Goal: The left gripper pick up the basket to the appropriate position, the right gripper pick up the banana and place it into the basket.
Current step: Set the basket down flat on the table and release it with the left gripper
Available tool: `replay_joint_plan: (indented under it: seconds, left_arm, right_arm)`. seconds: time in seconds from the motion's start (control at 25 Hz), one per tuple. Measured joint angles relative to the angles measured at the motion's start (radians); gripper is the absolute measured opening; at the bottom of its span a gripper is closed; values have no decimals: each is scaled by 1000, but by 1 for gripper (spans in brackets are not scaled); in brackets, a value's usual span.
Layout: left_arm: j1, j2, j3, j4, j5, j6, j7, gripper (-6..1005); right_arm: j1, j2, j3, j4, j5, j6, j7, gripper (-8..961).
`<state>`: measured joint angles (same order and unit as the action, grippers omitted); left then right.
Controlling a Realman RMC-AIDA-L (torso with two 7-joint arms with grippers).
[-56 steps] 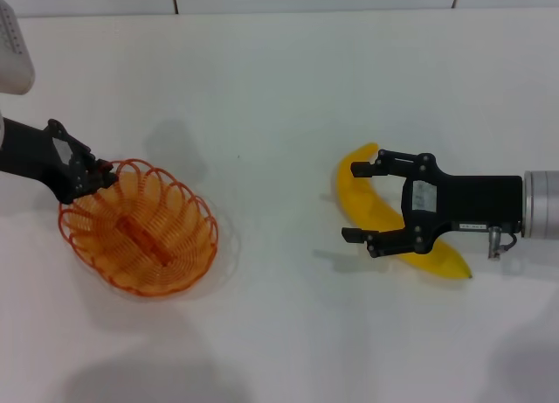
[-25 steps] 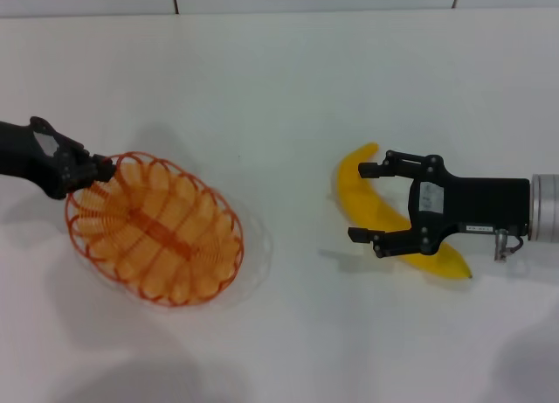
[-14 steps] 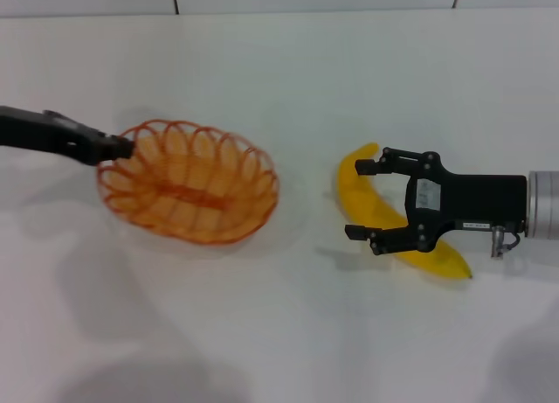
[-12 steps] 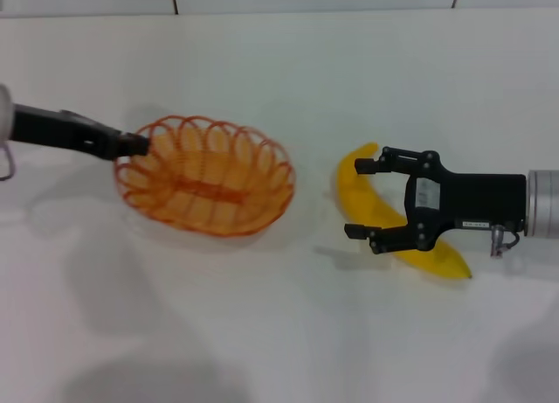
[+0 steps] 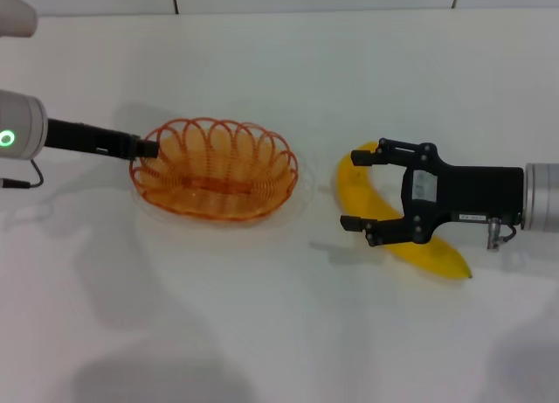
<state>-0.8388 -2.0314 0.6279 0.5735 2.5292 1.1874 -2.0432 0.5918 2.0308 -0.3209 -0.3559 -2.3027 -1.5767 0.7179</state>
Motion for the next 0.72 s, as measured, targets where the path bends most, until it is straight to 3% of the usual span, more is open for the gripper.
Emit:
replay_joint_plan:
  seconds: [0.72]
  left_arm:
    - [-39,-1,0,-53,-4,-3,-11,69]
  right_arm:
    - [2,0,-7,0,6,3,0,888]
